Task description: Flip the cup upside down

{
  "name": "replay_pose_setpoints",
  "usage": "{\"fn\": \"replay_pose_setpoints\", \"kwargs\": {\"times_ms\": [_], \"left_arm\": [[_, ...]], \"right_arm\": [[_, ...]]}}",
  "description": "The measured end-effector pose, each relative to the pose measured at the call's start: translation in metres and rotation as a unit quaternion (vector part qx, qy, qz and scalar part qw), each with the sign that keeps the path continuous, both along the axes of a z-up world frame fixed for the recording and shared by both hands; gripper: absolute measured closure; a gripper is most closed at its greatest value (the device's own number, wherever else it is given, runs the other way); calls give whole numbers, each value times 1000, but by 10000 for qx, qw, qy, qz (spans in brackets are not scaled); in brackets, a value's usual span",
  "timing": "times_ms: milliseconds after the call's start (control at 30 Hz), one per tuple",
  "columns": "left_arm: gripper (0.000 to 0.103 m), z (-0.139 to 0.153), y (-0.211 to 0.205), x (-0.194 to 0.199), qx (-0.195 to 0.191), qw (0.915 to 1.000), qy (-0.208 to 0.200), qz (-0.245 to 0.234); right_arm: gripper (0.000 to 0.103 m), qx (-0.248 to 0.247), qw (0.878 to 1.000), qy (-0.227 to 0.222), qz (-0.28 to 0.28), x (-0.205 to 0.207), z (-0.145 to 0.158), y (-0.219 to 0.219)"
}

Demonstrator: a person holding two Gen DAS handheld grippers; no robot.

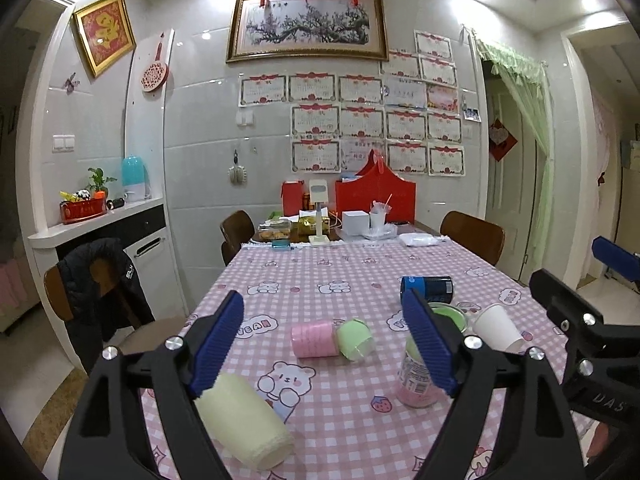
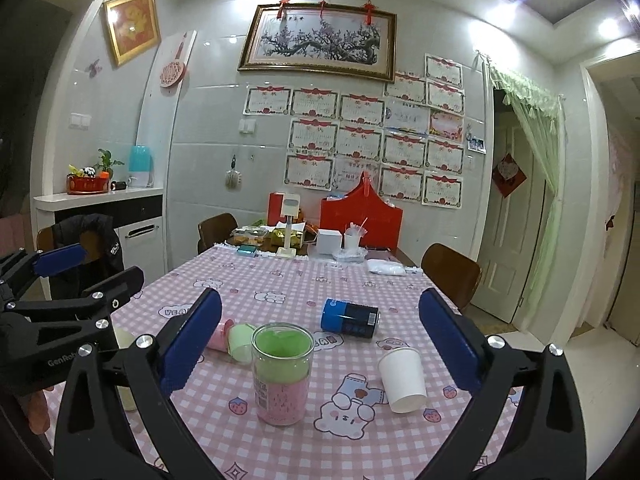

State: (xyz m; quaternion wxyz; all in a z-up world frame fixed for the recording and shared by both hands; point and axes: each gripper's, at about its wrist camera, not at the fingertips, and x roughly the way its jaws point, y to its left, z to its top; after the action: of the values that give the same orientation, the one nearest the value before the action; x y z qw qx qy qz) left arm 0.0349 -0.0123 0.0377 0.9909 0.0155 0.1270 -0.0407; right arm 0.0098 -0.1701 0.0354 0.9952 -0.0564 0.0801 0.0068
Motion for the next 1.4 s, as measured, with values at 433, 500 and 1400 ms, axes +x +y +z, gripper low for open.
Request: {"fn": "replay_pose_setpoints", "kwargs": {"times_ms": [433, 500, 1400], "left_arm": [[17, -3, 7, -12, -59, 9995, -288, 61], [16, -4, 8, -13, -83, 9995, -306, 56], [16, -4, 12, -17, -99, 9990, -425, 113]], "right_arm": [[8, 57, 9998, -182, -4, -14, -4, 0], [8, 55, 9998, -177, -7, -16, -5, 0], [8, 88, 9996, -246, 66, -16, -11, 3]]}}
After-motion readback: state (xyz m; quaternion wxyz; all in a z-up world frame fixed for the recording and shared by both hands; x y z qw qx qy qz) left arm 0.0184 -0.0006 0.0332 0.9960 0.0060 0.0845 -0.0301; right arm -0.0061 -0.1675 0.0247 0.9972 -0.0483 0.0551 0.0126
